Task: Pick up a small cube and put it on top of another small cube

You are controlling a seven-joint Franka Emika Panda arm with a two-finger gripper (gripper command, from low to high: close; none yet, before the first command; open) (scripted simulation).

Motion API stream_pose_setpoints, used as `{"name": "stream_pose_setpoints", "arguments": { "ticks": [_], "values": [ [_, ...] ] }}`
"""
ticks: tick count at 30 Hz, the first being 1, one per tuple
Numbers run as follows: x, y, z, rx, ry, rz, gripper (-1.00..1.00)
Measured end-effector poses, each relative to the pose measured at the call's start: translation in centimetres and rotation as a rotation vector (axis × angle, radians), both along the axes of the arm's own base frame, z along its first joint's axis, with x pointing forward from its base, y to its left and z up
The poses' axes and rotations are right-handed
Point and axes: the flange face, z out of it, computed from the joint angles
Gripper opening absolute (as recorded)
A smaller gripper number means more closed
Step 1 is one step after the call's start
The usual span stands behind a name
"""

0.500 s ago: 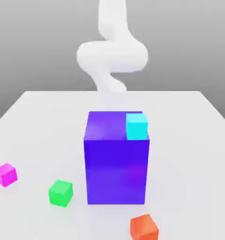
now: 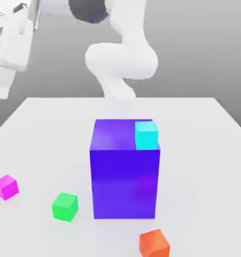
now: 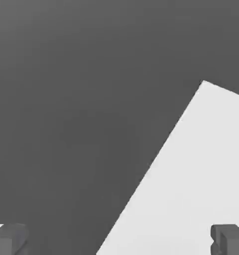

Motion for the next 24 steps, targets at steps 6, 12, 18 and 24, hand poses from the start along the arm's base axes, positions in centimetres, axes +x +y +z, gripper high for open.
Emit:
{"name": "stream_pose_setpoints", "arguments": {
  "ticks": [6,12,18,24],
  "values": [
    [-4.5,-7.1,-10.1,0.141,0.062,-0.401,0.0],
    [-11.1,-11.3,-19.5,0.286,0.109,-0.801,0.0],
    [-14.2,-12.0,-27.3,0.364,0.13,-0.995,0.0],
    [-14.4,-11.9,-30.4,0.363,0.131,-0.998,-1.0]
  ]
}}
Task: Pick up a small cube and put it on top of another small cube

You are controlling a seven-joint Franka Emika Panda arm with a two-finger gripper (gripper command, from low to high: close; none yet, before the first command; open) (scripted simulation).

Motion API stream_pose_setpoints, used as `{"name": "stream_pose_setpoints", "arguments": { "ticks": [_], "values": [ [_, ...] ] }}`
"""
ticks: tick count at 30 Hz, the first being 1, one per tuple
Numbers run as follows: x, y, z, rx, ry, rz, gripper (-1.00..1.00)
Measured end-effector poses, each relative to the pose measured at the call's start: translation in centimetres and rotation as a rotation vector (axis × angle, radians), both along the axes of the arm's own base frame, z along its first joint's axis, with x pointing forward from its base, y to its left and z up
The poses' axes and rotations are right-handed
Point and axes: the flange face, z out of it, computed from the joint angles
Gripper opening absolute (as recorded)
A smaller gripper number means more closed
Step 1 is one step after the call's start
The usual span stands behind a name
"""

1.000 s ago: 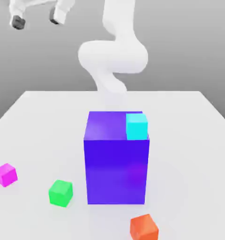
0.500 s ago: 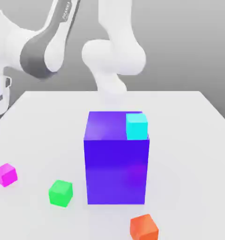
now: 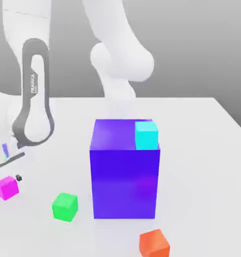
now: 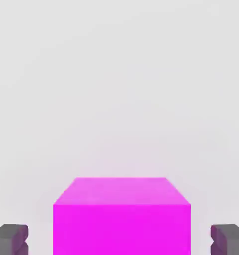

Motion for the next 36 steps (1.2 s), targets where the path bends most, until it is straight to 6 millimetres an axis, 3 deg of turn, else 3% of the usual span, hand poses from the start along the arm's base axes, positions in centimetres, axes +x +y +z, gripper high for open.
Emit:
{"name": "stream_pose_setpoints", "arguments": {
  "ticks": [4,10,13,17,22,25,36],
  "values": [
    [0.0,0.0,0.1,-0.001,-0.001,-0.001,-1.0],
    [0.4,0.4,6.1,0.001,-0.004,0.018,-1.0],
    [2.8,3.6,7.9,0.005,-0.02,0.152,-1.0],
    [6.2,9.5,9.8,0.008,-0.032,0.379,-1.0],
    [8.1,16.0,11.1,0.004,-0.022,0.634,-1.0],
    [8.3,18.9,11.3,0.0,-0.004,0.756,-1.0],
    [8.3,19.3,5.5,-0.004,0.001,0.776,-1.0]
  ]
}}
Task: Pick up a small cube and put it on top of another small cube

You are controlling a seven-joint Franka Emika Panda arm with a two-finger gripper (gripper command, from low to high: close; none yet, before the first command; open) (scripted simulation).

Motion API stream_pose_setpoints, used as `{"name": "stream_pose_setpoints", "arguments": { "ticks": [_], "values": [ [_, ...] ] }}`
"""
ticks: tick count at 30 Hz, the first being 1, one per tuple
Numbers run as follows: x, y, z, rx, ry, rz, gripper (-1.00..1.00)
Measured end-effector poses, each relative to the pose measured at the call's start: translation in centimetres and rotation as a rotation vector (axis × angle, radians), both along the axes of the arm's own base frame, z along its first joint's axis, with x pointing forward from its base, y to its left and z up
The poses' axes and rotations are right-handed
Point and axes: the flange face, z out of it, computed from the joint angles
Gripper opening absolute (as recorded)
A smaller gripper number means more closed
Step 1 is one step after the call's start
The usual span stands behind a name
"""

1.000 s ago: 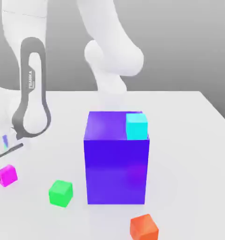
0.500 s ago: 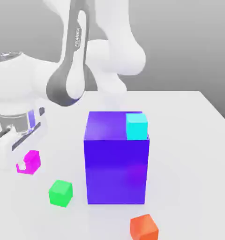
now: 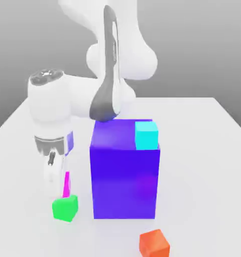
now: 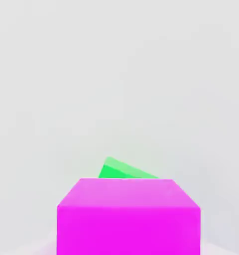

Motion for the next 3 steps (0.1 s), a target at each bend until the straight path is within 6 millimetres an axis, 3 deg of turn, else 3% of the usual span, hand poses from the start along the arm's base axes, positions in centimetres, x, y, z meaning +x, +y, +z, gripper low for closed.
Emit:
{"name": "stream_pose_setpoints", "arguments": {
  "ticks": [1,3],
  "values": [
    [-0.07,0.08,-0.49,0.002,0.0,0.001,1.0],
    [-0.07,0.08,-0.49,0.002,0.0,0.001,1.0]
  ]
}}
